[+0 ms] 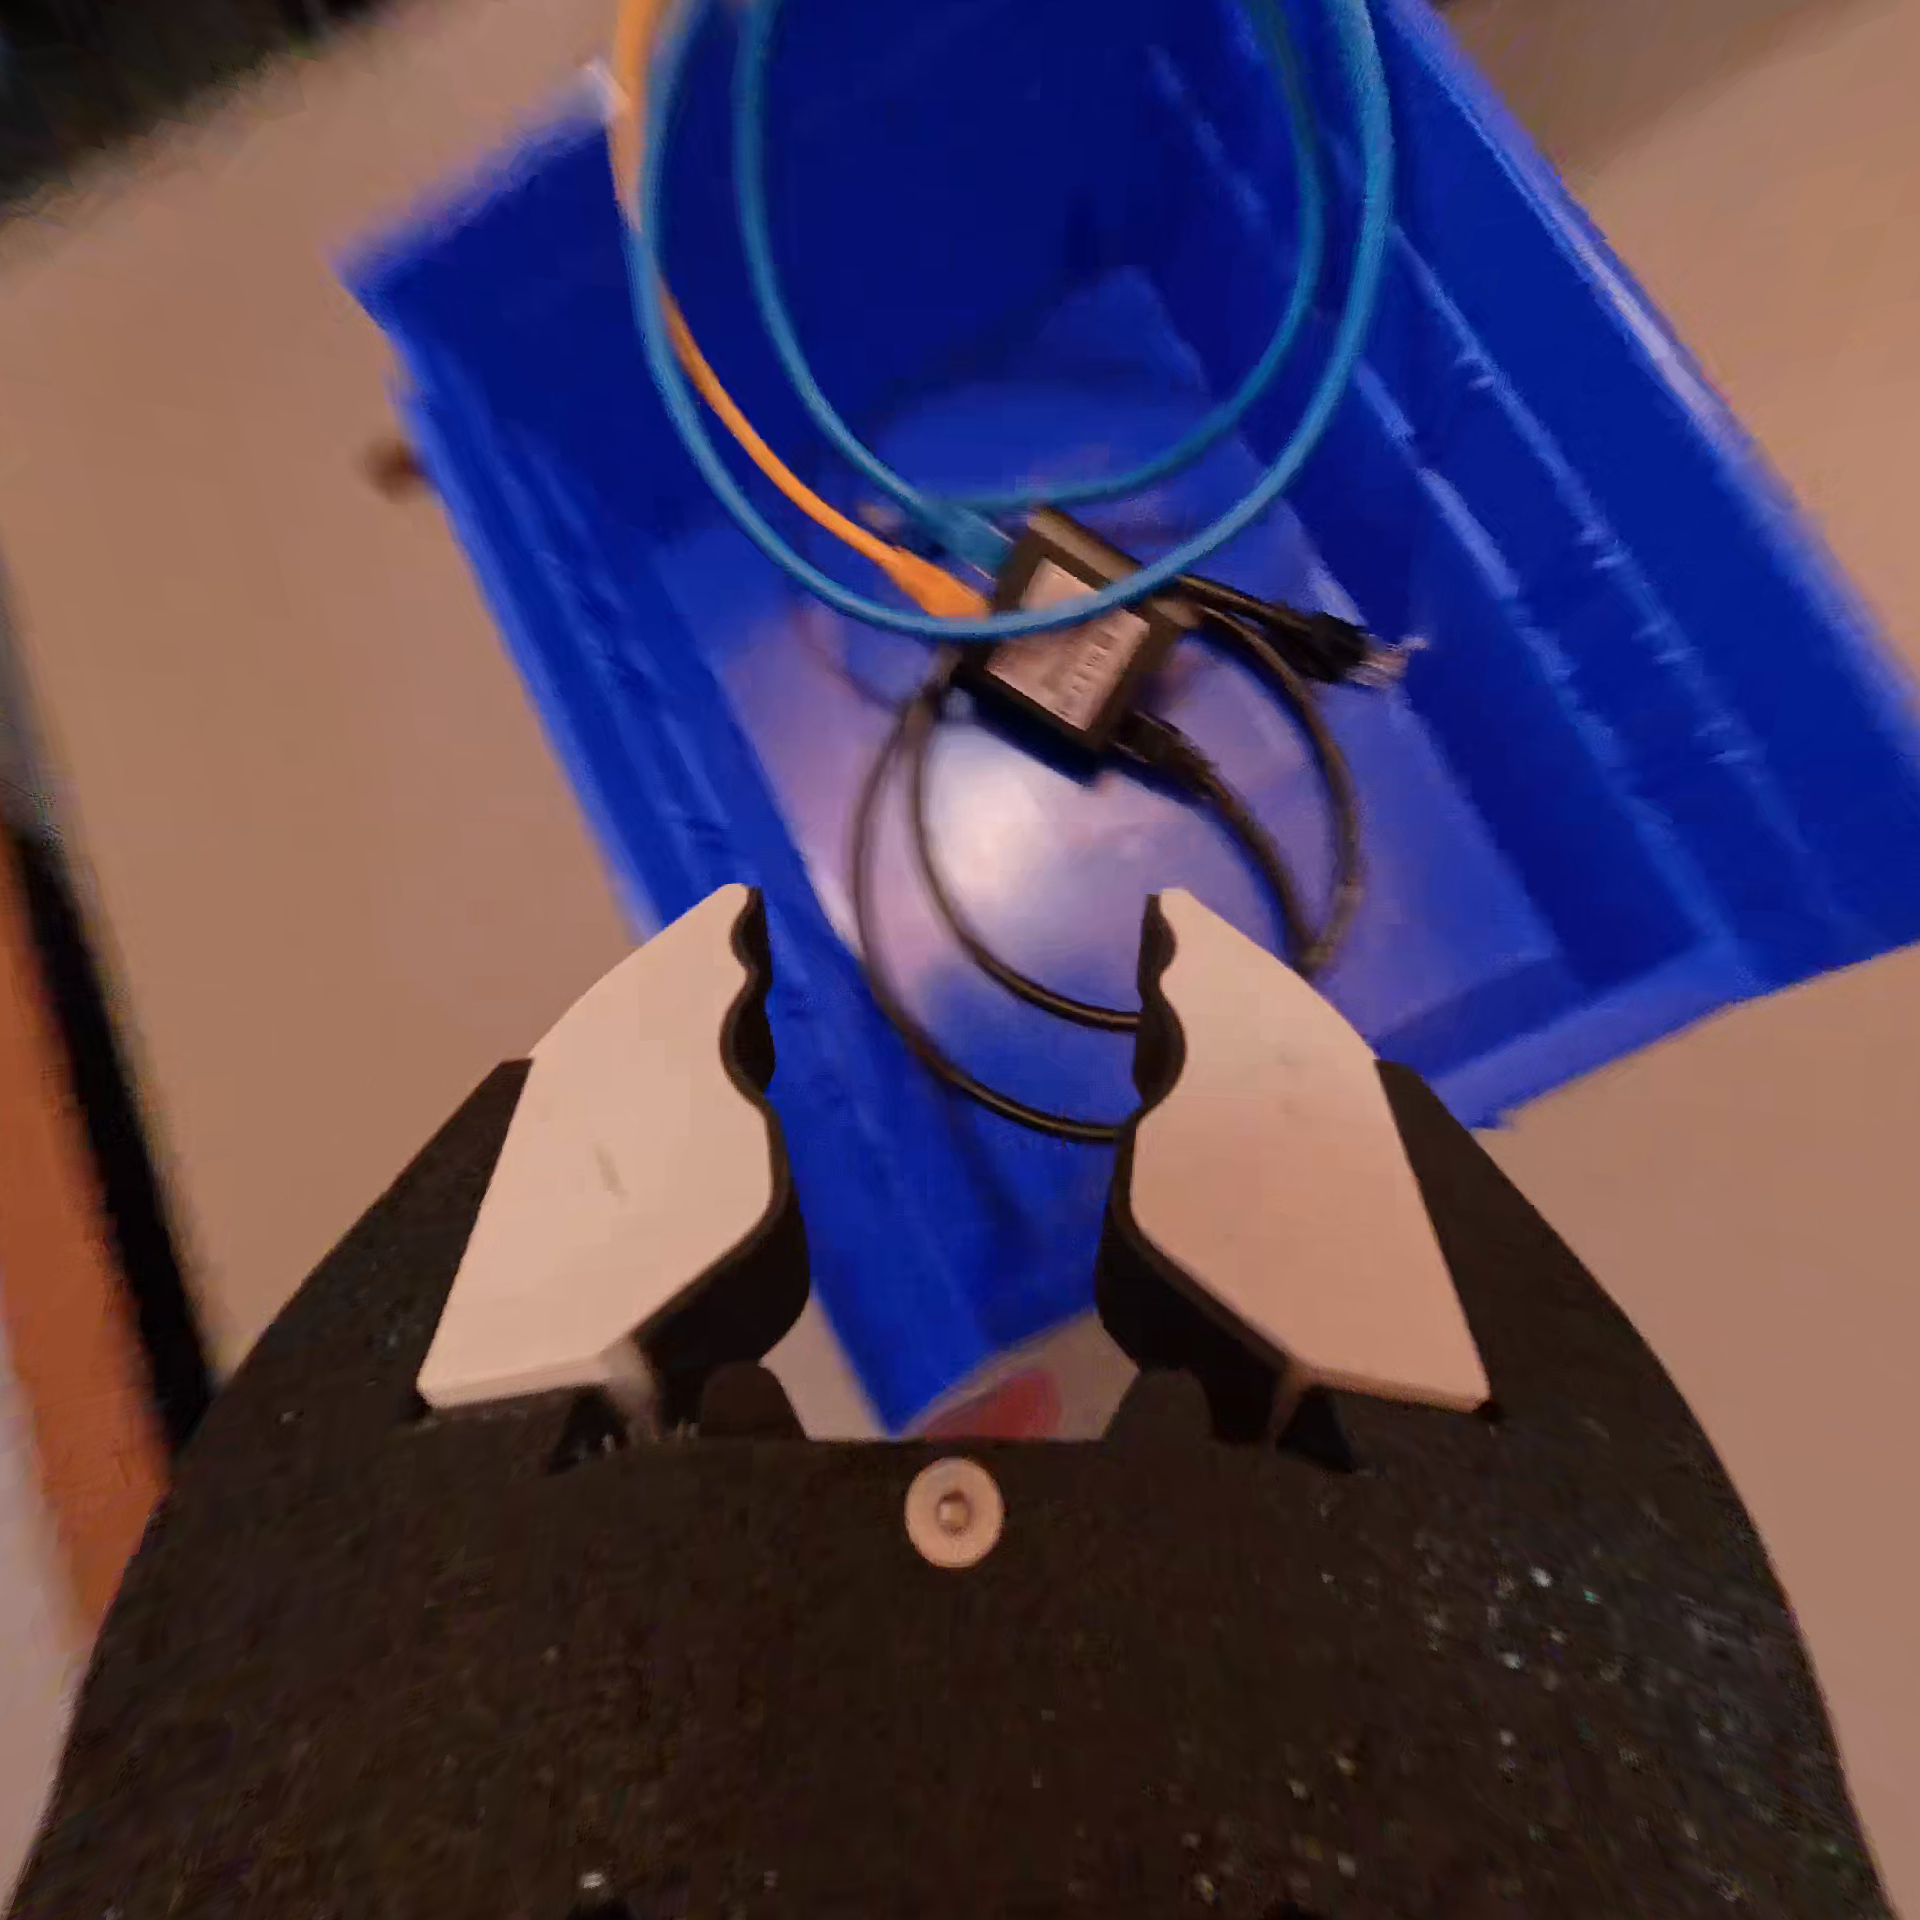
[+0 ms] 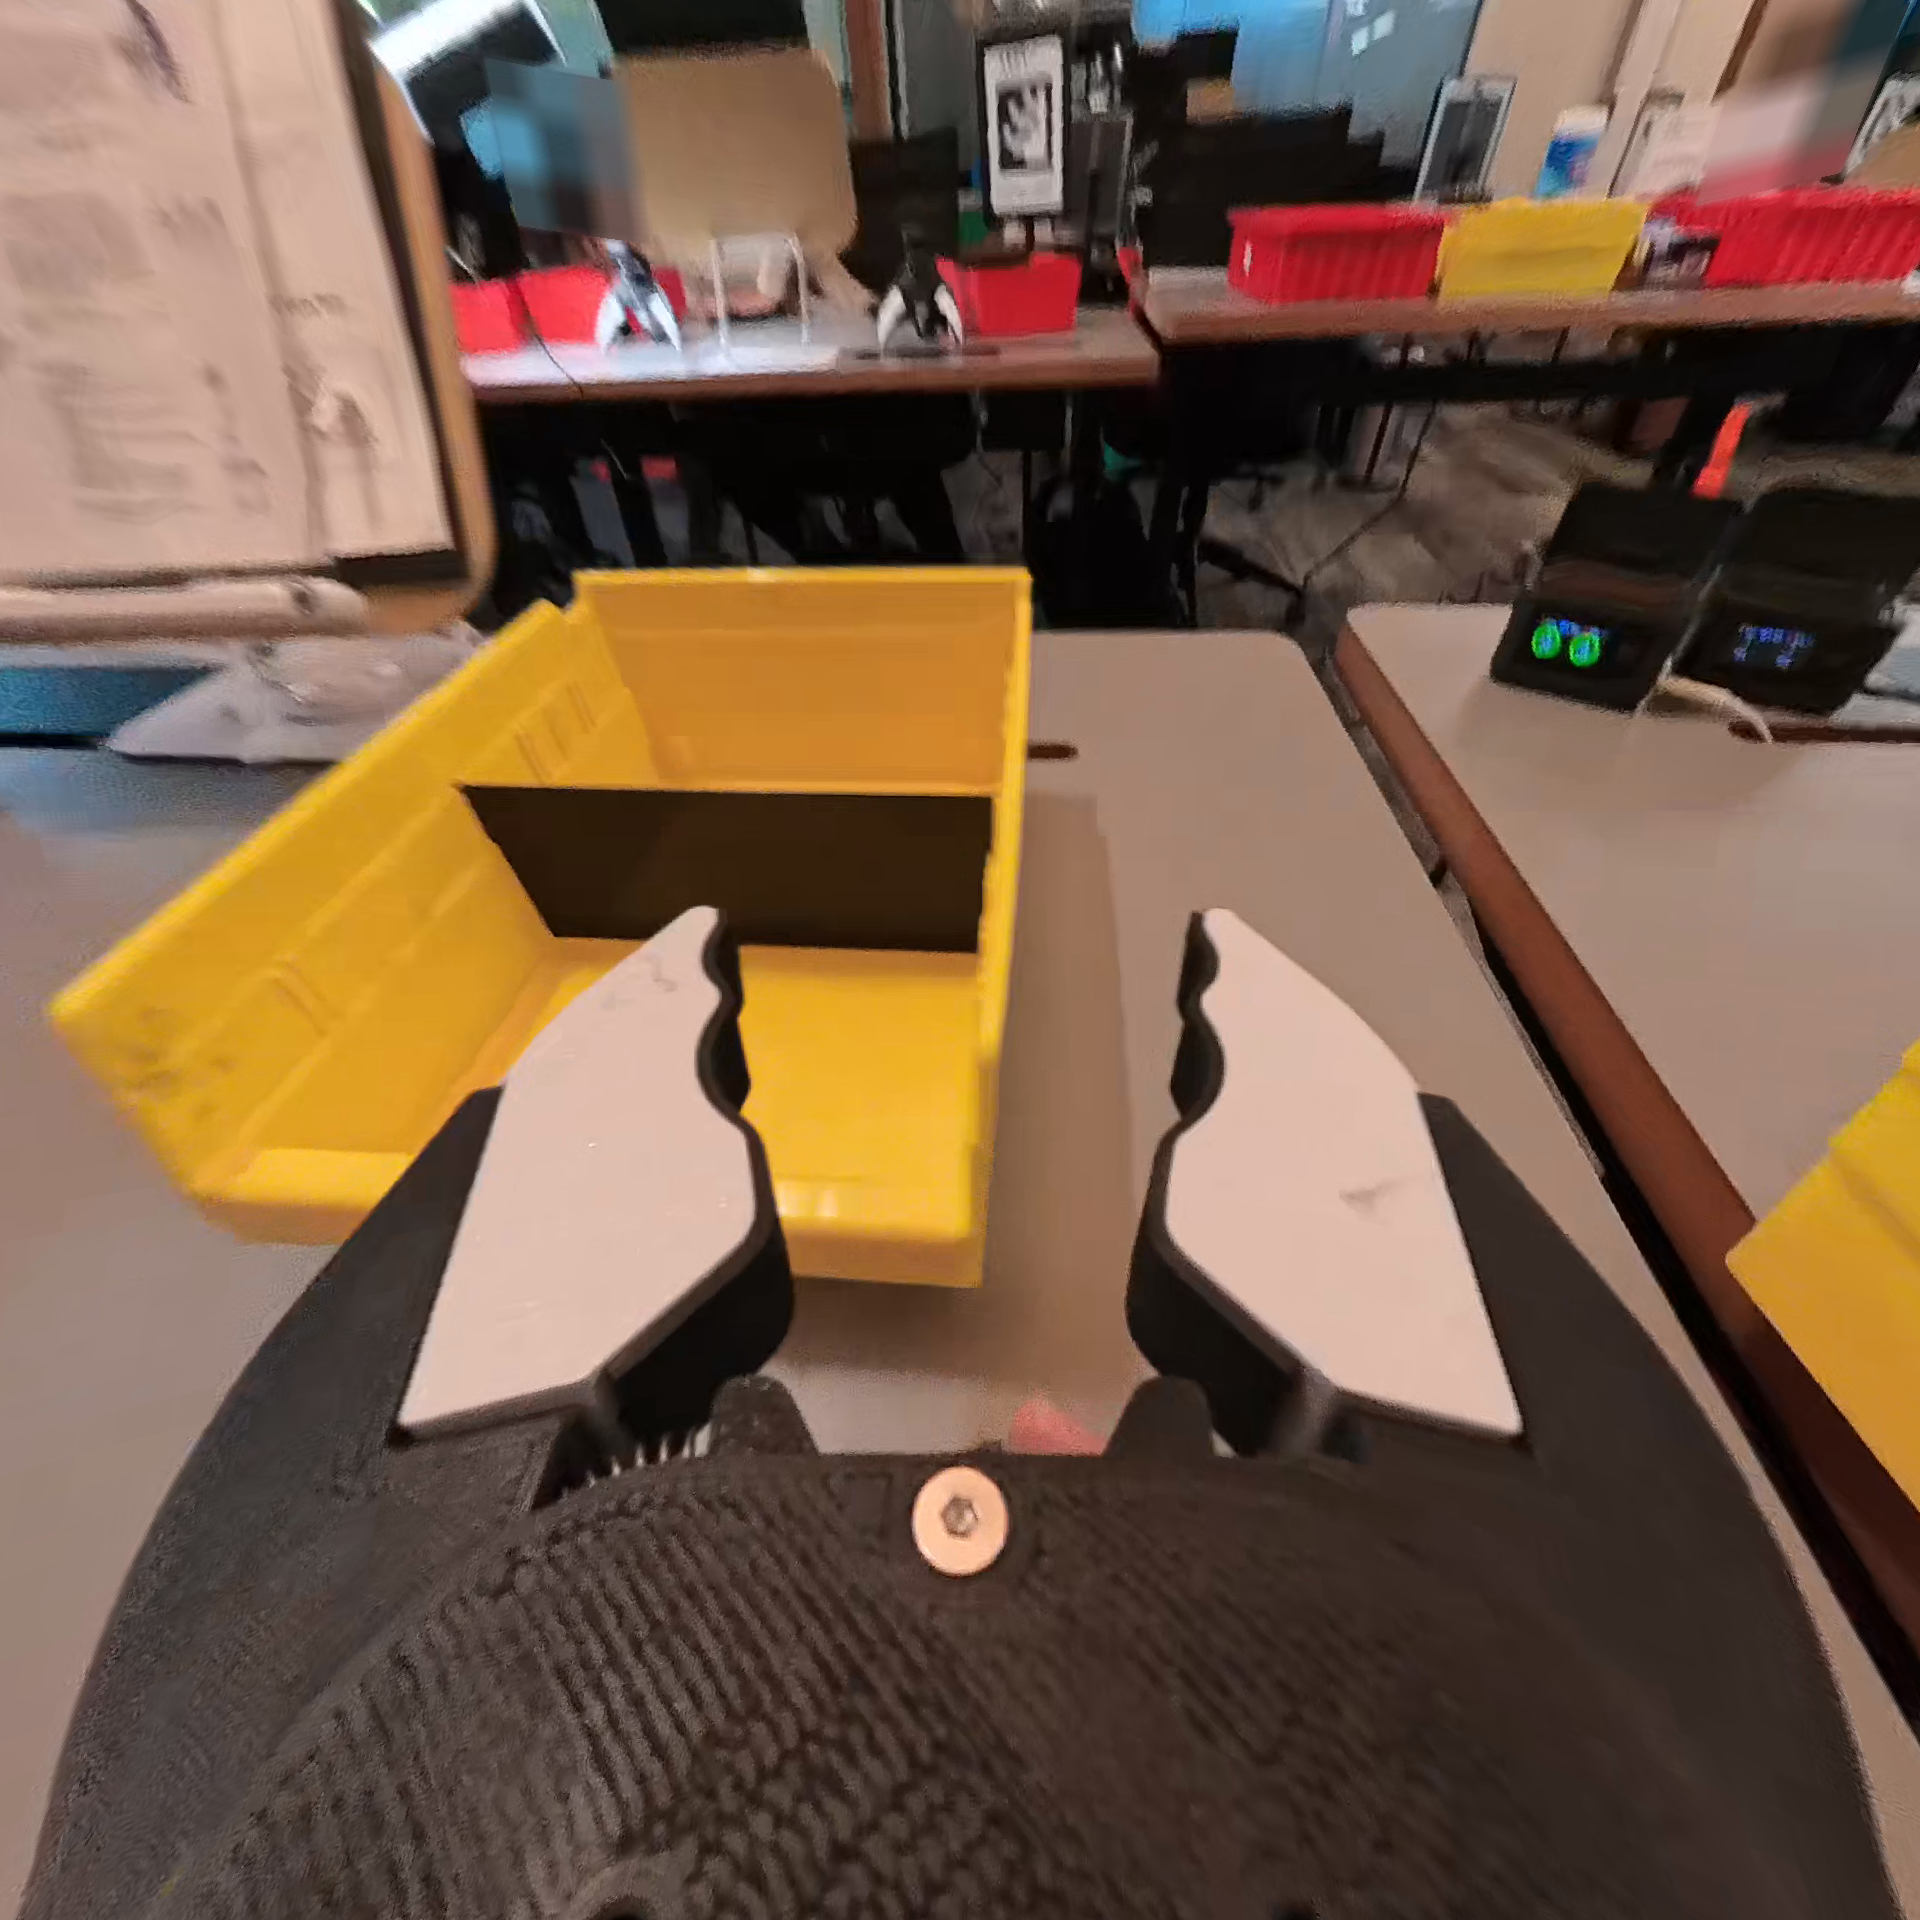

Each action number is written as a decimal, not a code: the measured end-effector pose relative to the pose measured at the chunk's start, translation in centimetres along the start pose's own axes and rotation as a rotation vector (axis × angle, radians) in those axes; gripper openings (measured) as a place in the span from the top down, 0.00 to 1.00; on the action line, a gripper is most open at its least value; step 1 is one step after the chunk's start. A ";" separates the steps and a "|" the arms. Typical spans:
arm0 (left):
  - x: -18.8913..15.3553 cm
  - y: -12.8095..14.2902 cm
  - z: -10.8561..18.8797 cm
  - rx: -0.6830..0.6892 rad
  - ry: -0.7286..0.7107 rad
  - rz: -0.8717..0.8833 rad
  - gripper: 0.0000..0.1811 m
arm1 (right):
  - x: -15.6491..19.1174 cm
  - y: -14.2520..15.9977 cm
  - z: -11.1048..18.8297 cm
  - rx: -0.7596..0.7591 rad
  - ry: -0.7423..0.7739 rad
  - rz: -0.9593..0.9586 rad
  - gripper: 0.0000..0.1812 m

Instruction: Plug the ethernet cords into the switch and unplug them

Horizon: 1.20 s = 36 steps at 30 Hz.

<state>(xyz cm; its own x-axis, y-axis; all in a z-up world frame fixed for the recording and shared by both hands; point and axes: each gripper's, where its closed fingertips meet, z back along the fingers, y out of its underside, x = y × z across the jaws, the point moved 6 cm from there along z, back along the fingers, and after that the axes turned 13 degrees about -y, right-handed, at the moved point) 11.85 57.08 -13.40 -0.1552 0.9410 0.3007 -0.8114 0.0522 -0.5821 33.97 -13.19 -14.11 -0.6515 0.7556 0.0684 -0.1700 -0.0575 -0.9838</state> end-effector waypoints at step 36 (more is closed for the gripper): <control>-6.8 -2.6 -11.2 0.298 -0.034 0.967 0.60 | 5.7 -0.6 2.4 -0.043 -0.227 0.043 0.55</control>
<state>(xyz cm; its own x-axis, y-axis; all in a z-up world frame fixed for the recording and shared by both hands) 21.31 54.29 -22.43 -0.8325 0.5253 -0.1760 -0.4361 -0.8174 -0.3765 28.52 -10.42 -12.77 -0.8081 0.5863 0.0567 -0.1097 -0.0552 -0.9924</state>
